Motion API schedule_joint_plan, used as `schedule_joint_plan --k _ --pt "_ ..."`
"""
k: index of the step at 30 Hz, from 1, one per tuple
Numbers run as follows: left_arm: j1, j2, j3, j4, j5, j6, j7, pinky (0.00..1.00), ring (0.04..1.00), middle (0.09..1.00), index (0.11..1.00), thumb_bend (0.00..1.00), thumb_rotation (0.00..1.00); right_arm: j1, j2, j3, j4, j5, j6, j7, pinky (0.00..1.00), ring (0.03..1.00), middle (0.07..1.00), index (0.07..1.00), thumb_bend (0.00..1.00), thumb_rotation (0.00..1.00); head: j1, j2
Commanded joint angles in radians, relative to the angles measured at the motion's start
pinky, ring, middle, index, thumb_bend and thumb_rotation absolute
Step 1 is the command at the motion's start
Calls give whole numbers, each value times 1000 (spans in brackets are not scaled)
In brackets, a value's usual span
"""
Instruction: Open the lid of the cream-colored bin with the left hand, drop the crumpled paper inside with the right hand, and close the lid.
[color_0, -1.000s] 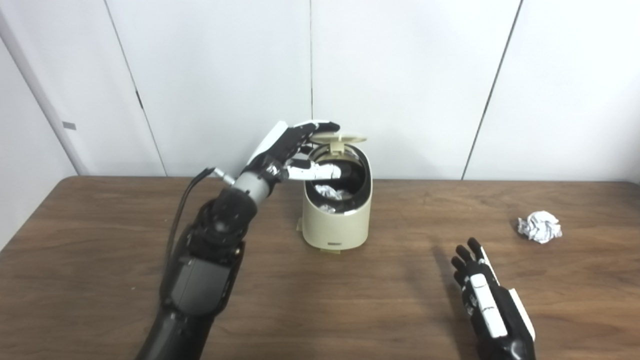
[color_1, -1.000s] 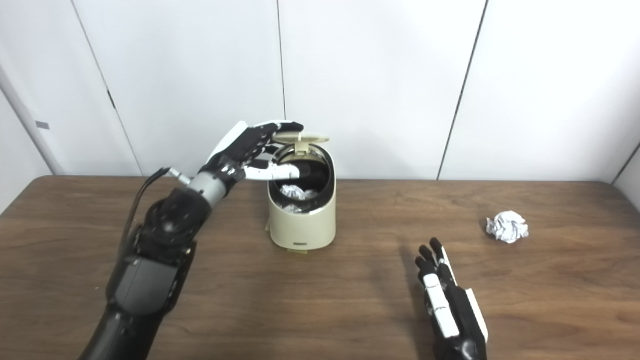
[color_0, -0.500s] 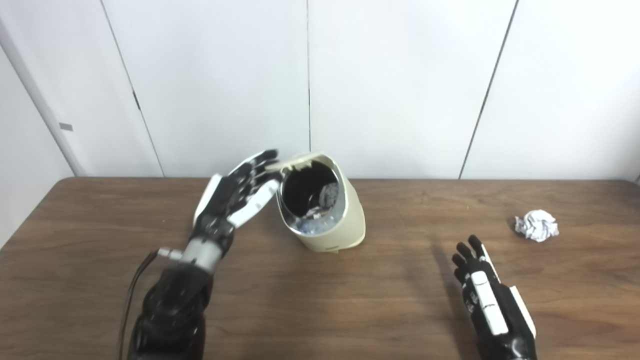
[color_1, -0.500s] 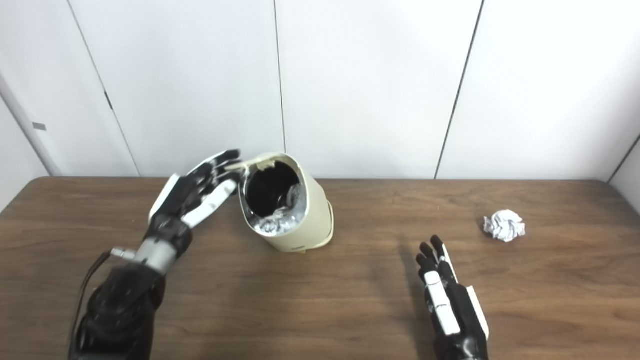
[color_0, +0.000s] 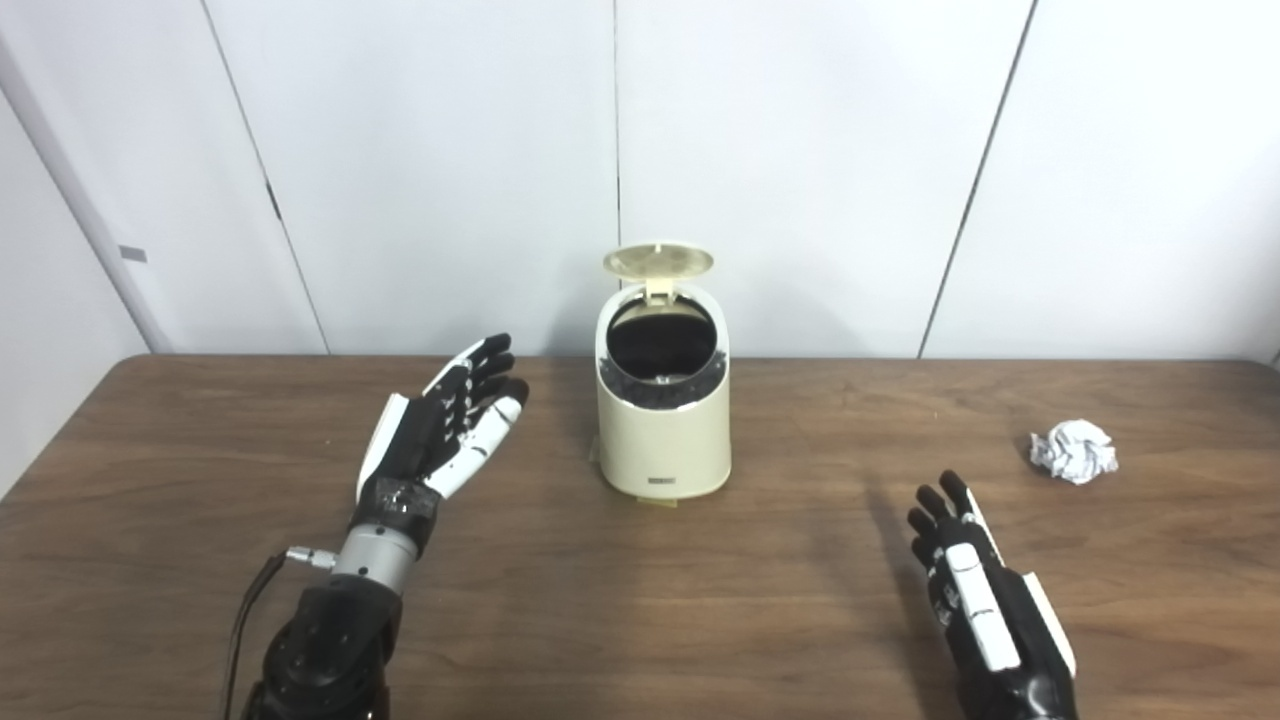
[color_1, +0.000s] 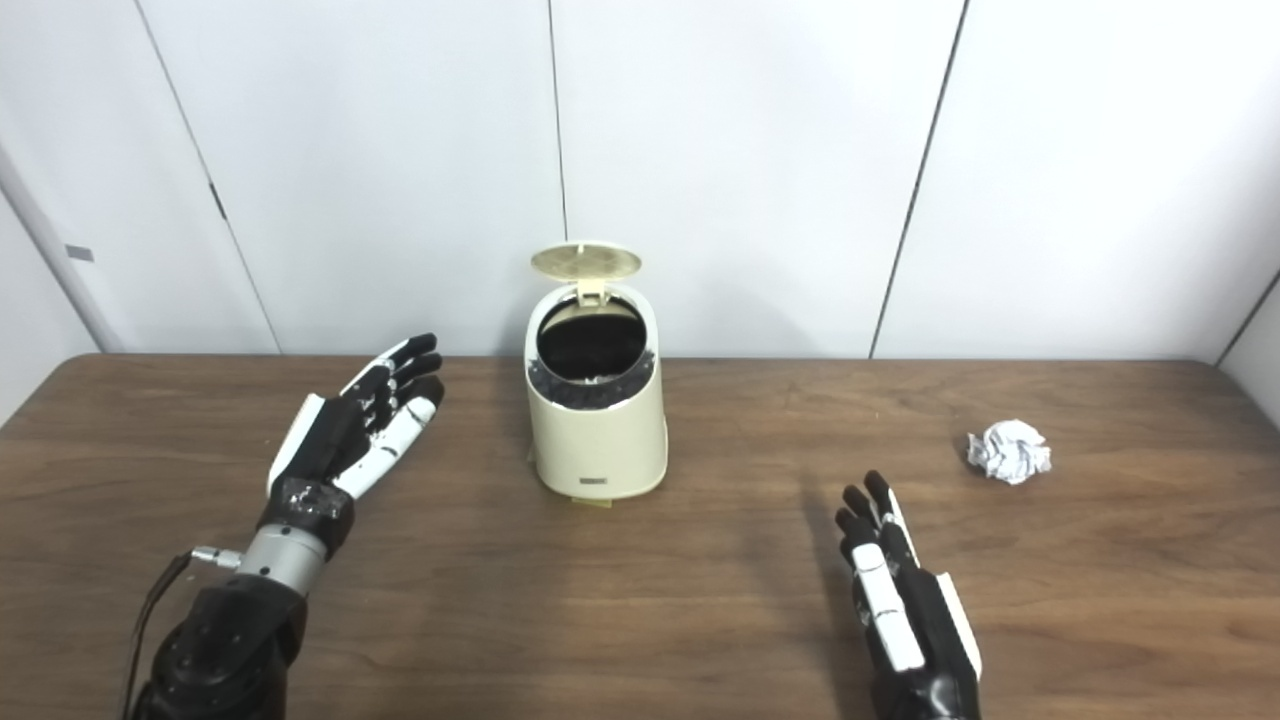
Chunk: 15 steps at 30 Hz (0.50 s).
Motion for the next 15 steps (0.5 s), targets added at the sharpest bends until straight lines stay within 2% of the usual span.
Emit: schedule_joint_plan --k 1,8,12,15 --pt "-48 8 -8 -24 21 -41 21 796 851 864 903 444 482 22 18 -2 -28 1 -30 10 1000 970 971 1000 533 747 -1 0" --pt "-38 13 -13 -15 16 -46 20 799 855 873 907 442 502 21 17 -4 -26 3 -36 11 1000 971 973 1000 525 743 -1 2" --pt "-35 17 -13 -15 20 -38 21 812 863 883 916 475 567 20 14 -5 -25 5 -35 13 1000 972 975 1000 519 741 0 2" --pt "-32 18 -10 -15 17 -38 21 819 868 886 918 469 573 20 13 -5 -23 6 -40 17 1000 970 973 1000 520 737 1 3"
